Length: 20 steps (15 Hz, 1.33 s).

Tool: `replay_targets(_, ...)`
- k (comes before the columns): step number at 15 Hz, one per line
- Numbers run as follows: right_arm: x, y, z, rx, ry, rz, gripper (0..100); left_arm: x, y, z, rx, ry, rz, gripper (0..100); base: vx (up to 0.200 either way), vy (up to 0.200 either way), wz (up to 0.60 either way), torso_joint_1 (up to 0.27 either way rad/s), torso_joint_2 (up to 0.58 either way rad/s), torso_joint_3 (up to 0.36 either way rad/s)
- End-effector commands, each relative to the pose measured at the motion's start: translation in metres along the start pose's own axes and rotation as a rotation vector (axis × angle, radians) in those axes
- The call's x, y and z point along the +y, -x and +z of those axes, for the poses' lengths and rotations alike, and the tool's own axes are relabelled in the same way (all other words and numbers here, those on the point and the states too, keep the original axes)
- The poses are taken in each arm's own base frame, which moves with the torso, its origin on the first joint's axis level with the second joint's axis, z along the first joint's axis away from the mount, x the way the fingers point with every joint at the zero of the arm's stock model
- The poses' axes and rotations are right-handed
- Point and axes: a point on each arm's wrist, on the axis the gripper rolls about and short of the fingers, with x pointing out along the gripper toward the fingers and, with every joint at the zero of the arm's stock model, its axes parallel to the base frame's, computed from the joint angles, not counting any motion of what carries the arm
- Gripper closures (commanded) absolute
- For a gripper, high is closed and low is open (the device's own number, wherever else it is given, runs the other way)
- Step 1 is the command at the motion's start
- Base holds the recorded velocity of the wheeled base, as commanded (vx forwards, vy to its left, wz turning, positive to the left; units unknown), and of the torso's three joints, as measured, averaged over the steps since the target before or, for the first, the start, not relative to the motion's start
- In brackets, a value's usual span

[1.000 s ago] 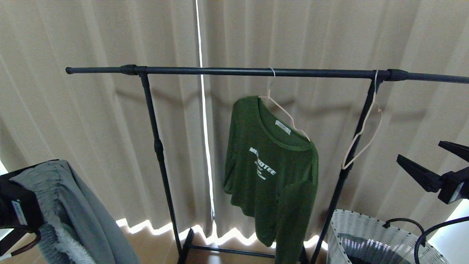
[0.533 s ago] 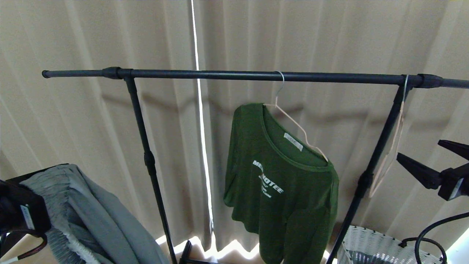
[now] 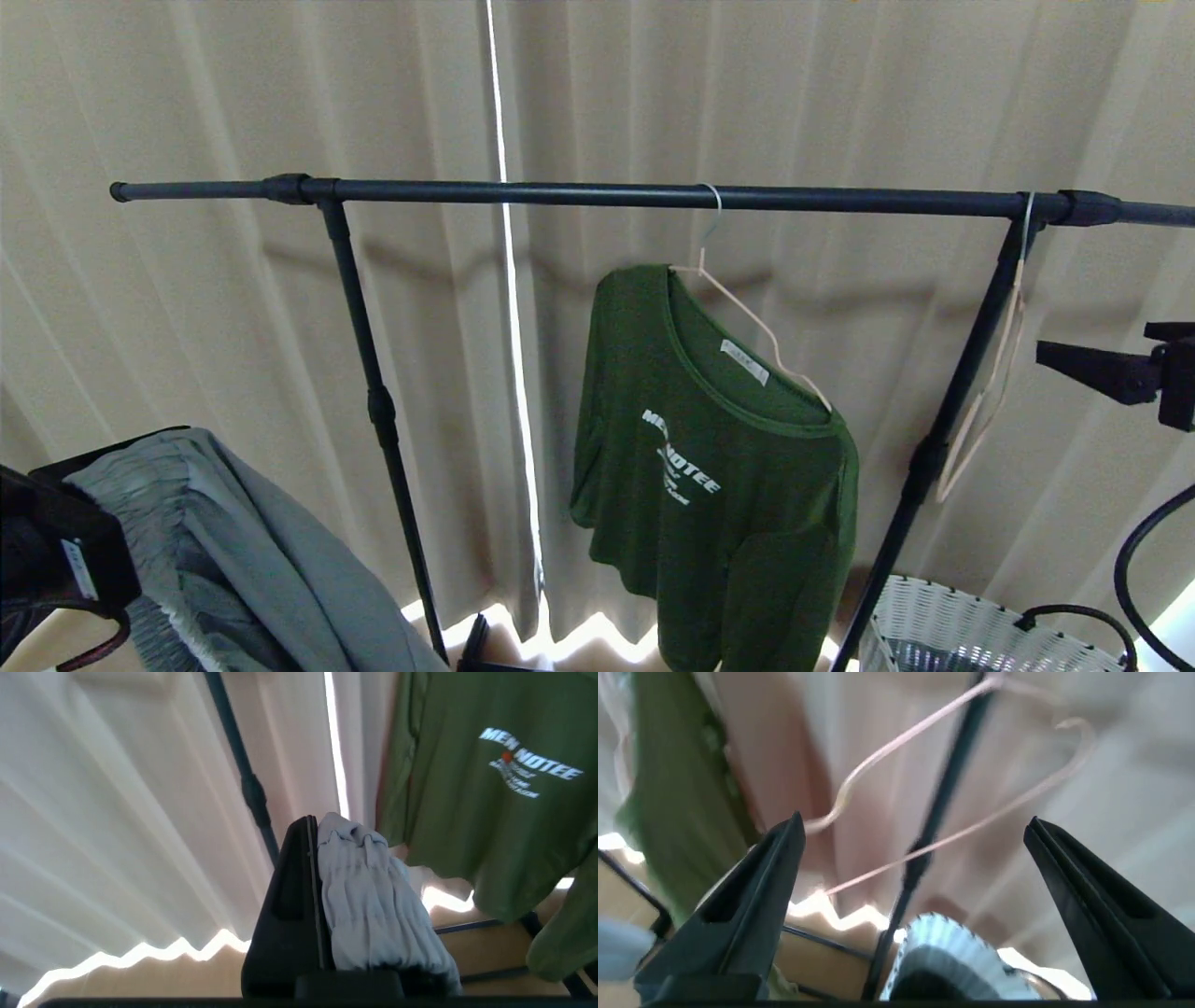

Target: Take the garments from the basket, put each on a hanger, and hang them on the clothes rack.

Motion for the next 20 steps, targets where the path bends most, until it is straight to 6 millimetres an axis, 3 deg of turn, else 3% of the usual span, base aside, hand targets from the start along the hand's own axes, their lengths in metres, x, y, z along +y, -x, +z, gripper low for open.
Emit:
replay_targets(1, 0.019, -0.035, 0.023, 0.072, -0.021, -0.008, 0, 0.0, 0.0, -0.001, -0.003, 0.0, 0.0, 100, 0.0, 0.0, 0.0, 0.0, 0.0, 0.0)
replay_targets(4, 0.039, -0.068, 0.021, 0.145, 0.022, -0.081, 0, -0.001, 0.003, -0.005, -0.022, 0.002, 0.005, 100, 0.0, 0.0, 0.0, 0.0, 0.0, 0.0)
replay_targets(7, 0.043, -0.088, 0.012, 0.205, 0.054, -0.227, 0, -0.001, 0.005, -0.006, -0.025, 0.001, 0.006, 100, 0.0, 0.0, 0.0, 0.0, 0.0, 0.0)
replay_targets(12, 0.046, -0.074, 0.004, 0.297, 0.02, -0.279, 0, -0.002, 0.003, -0.007, -0.016, -0.001, -0.005, 100, 0.0, 0.0, 0.0, 0.0, 0.0, 0.0)
replay_targets(20, 0.043, -0.063, 0.007, 0.269, -0.03, -0.334, 0, -0.003, 0.002, -0.007, -0.023, -0.002, -0.048, 100, 0.0, 0.0, 0.0, 0.0, 0.0, 0.0)
